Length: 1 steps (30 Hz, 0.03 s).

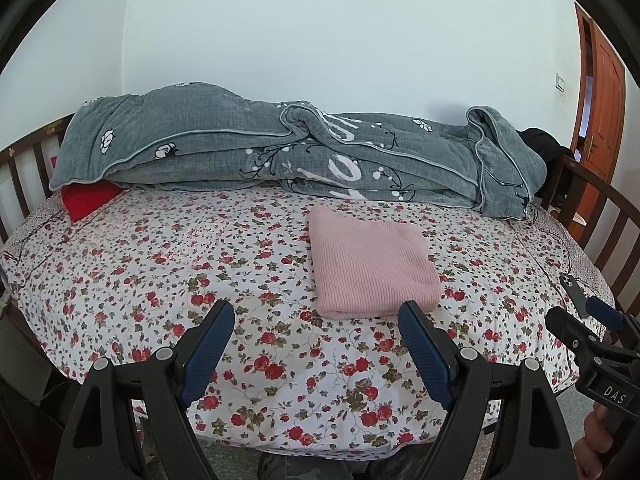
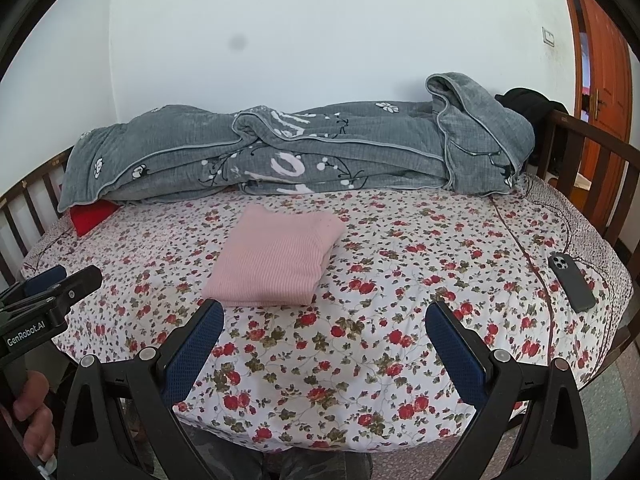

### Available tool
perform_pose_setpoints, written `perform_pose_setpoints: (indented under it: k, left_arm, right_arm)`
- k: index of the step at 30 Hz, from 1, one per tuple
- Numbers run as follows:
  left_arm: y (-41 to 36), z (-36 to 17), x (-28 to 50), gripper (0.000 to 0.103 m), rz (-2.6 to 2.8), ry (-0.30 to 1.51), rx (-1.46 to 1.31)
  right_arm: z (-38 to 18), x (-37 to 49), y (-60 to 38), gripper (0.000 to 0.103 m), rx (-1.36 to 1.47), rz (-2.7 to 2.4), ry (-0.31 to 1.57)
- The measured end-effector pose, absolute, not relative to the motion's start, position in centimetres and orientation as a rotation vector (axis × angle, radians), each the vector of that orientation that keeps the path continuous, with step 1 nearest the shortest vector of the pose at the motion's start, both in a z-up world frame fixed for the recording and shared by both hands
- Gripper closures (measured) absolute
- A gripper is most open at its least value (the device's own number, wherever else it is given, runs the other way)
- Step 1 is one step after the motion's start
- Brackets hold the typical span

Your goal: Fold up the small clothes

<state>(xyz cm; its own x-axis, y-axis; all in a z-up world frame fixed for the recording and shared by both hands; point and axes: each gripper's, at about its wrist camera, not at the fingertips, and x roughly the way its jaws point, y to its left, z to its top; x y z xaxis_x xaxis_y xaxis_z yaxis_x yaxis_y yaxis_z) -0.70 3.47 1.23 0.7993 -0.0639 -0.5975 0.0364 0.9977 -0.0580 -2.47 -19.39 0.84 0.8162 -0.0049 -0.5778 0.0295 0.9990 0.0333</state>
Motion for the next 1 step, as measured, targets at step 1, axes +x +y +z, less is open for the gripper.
perform_pose_setpoints:
  k: [1]
  left_arm:
    - [3.5,1.27,-0.75,0.02,-0.053,0.641,-0.045]
  right_arm:
    - [0.87,-2.46,-19.34,0.004,0.04,-0.019,0.616]
